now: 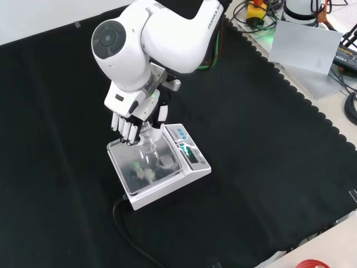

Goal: Put the beaker on the electronic balance.

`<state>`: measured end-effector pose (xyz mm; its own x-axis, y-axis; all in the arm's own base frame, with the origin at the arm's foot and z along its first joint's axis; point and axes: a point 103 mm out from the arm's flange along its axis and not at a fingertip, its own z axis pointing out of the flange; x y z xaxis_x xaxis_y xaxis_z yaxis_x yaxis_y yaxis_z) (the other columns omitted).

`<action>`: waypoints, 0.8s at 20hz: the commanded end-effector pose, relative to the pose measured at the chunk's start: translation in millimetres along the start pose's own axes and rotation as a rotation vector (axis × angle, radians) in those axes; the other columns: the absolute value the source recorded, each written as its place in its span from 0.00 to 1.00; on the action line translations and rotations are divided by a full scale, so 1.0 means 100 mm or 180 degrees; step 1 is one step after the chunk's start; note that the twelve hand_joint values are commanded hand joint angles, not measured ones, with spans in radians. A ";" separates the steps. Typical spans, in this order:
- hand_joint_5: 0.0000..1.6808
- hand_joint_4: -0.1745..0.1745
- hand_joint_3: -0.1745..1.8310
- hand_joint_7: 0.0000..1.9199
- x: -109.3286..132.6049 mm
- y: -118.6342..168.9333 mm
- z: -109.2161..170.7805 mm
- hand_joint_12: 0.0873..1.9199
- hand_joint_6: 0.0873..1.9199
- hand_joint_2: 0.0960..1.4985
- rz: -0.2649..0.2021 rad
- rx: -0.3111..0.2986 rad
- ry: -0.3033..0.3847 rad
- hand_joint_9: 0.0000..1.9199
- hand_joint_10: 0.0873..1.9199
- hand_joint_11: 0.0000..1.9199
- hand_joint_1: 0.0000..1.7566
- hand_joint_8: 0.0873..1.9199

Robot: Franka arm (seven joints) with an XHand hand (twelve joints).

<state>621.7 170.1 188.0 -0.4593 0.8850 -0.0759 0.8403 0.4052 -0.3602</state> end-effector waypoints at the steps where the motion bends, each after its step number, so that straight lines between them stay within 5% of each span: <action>1: 0.48 0.22 0.08 0.39 0.08 0.03 0.00 0.61 0.65 0.80 -0.0054 -0.0023 0.0042 0.49 0.37 0.38 0.61 0.41; 16: 0.48 0.20 0.08 0.40 0.05 0.08 0.09 0.60 0.65 0.80 -0.0067 -0.0075 0.0174 0.49 0.37 0.39 0.61 0.41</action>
<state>624.1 177.2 178.2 -0.4635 0.8857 -0.0253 0.8365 0.4280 -0.3422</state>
